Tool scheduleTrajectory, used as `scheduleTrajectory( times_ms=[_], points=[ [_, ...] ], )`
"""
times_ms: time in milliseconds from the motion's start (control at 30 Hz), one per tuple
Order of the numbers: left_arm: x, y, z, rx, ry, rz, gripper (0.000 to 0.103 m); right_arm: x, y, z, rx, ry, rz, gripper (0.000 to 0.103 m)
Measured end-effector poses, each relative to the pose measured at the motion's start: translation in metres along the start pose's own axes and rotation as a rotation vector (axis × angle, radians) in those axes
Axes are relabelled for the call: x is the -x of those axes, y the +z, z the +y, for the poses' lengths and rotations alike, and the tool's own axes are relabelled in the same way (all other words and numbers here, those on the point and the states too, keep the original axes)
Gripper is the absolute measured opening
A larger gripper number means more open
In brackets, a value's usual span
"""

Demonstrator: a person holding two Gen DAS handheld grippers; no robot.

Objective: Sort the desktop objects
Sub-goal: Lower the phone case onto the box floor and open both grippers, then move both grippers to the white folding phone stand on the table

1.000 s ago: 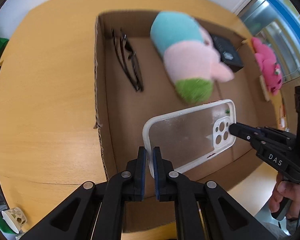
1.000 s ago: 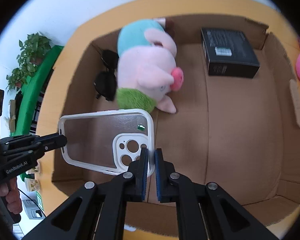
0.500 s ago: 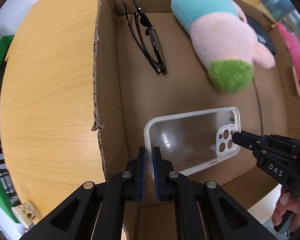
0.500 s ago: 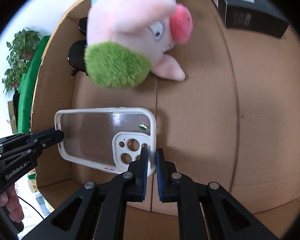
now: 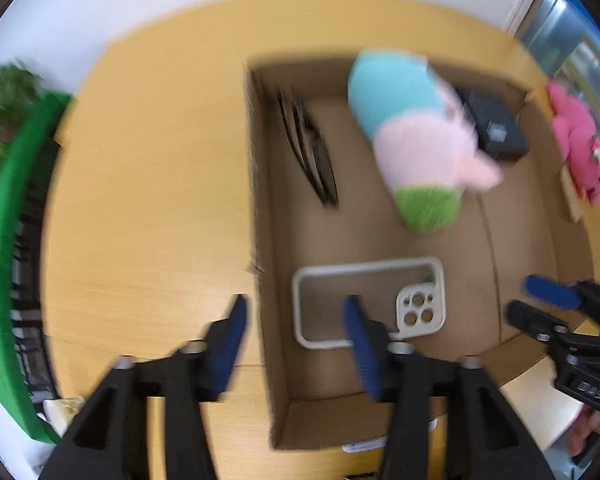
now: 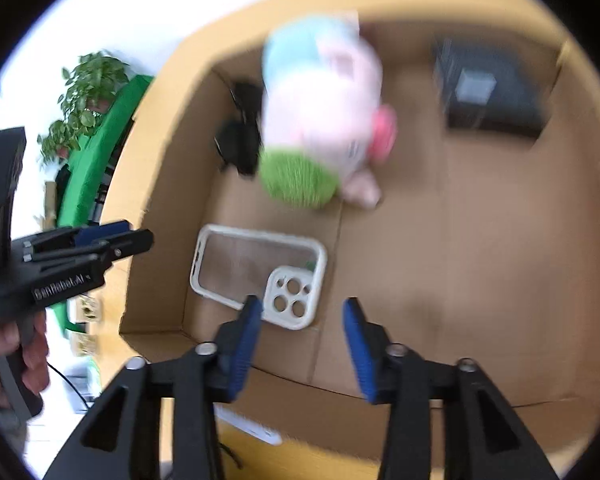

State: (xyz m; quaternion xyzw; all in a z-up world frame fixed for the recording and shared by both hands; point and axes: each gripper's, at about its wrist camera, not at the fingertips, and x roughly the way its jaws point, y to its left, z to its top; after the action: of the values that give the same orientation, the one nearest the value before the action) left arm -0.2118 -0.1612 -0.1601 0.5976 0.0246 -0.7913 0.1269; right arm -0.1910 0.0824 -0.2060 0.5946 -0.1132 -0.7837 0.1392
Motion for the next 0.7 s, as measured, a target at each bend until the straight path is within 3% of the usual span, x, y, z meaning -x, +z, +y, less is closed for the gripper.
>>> scheduleTrajectory(
  times_ms=[67, 100, 167, 233, 367, 400, 433, 467, 500, 600, 633, 667, 700],
  points=[
    [0.036, -0.009, 0.007, -0.023, 0.002, -0.121, 0.084, 0.040, 0.001, 0.014, 0.076, -0.095, -0.088, 0.067],
    [0.057, -0.016, 0.008, -0.028, 0.004, -0.186, 0.087, 0.058, 0.001, 0.018, 0.091, -0.122, -0.131, 0.074],
    [0.079, -0.015, 0.024, -0.038, 0.041, -0.264, 0.101, 0.085, -0.002, 0.023, 0.084, -0.135, -0.189, 0.078],
    [0.101, -0.023, 0.020, -0.019, 0.068, -0.319, 0.102, 0.103, -0.003, 0.024, 0.061, -0.151, -0.211, 0.078],
    [0.126, -0.026, 0.023, 0.010, -0.016, -0.360, 0.099, 0.119, -0.011, 0.022, 0.027, -0.173, -0.232, 0.078],
    [0.133, -0.032, 0.024, 0.013, -0.055, -0.385, 0.091, 0.120, -0.014, 0.022, 0.029, -0.168, -0.231, 0.073],
    [0.136, -0.037, 0.023, 0.000, -0.102, -0.401, 0.032, 0.125, -0.021, 0.024, 0.049, -0.170, -0.240, 0.034],
    [0.138, -0.040, 0.019, -0.027, -0.158, -0.382, 0.004, 0.132, -0.026, 0.029, 0.078, -0.191, -0.248, 0.006],
    [0.140, -0.044, 0.014, -0.038, -0.184, -0.362, 0.000, 0.133, -0.030, 0.034, 0.103, -0.211, -0.243, 0.008],
    [0.150, -0.052, 0.007, -0.035, -0.141, -0.382, 0.001, 0.138, -0.039, 0.041, 0.100, -0.214, -0.232, 0.008],
    [0.150, -0.054, 0.007, -0.162, -0.266, -0.366, 0.012, 0.141, -0.041, 0.042, 0.096, -0.224, -0.237, 0.020],
    [0.149, -0.054, 0.007, -0.154, -0.282, -0.353, 0.041, 0.145, -0.043, 0.042, 0.091, -0.224, -0.242, 0.031],
    [0.150, -0.054, 0.008, -0.139, -0.288, -0.348, 0.061, 0.149, -0.045, 0.042, 0.082, -0.213, -0.252, 0.055]
  ],
)
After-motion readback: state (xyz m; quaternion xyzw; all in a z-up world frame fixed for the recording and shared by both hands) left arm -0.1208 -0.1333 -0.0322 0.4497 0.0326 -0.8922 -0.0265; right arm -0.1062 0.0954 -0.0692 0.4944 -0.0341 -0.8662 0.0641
